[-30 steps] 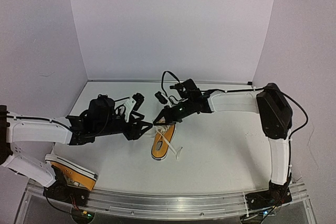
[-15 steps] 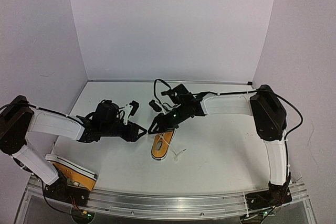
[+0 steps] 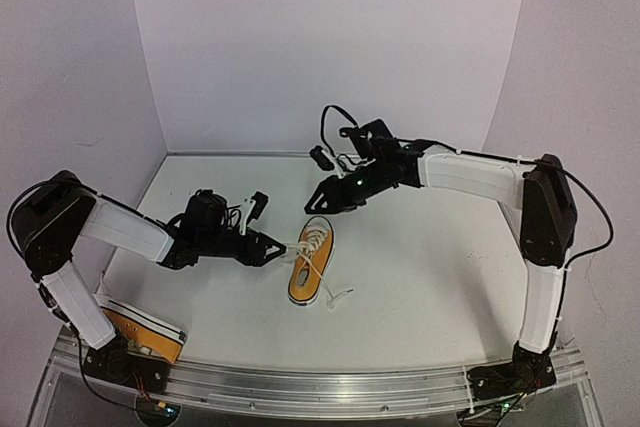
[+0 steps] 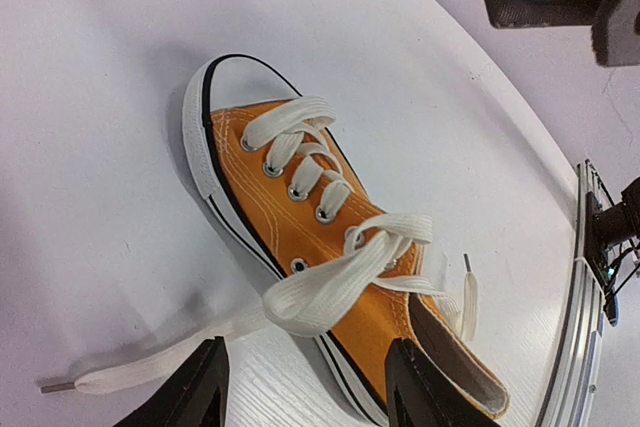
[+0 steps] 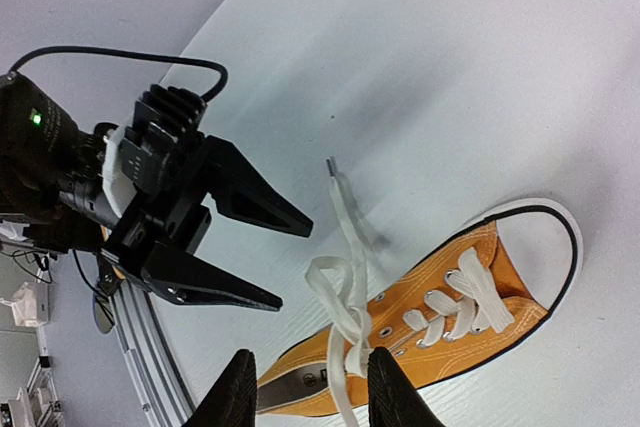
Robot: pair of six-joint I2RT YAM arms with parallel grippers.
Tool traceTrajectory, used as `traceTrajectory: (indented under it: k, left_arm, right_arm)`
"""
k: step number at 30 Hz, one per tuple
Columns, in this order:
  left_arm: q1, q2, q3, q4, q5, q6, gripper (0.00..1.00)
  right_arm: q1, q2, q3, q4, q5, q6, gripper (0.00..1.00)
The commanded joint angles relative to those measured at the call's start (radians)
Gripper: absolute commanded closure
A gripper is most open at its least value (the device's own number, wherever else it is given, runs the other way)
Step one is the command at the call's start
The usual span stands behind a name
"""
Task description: Tie the shoes
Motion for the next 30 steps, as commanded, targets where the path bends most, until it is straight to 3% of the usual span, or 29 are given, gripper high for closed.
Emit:
traceTrajectory:
  k: [1, 8, 18, 24, 30]
  left_arm:
    - [0.02, 0.051, 0.061, 0.1, 0.085, -0.013, 0.46]
    - [0.02, 0.123, 0.079, 0.184, 0.166, -0.028, 0.49]
    - [0.02, 0.148, 0.083, 0.217, 0.212, -0.032, 0.68]
    - [0.02, 0.142, 0.075, 0.224, 0.215, -0.027, 0.8]
    - [0.02, 0.141, 0.074, 0.224, 0.212, -0.023, 0.85]
  right_arm:
    - [0.009, 0.074, 0.056, -0.073, 0.035, -0.058, 0.66]
    - [0.015, 0.139, 0.107, -0.105, 0.038, -0.08, 0.69]
    - [0.044, 0.236, 0.236, -0.2, 0.068, -0.127, 0.78]
    - [0.051, 0.258, 0.254, -0.238, 0.1, -0.153, 0.78]
    - [0.066, 0.276, 0.267, -0.264, 0.104, -0.176, 0.79]
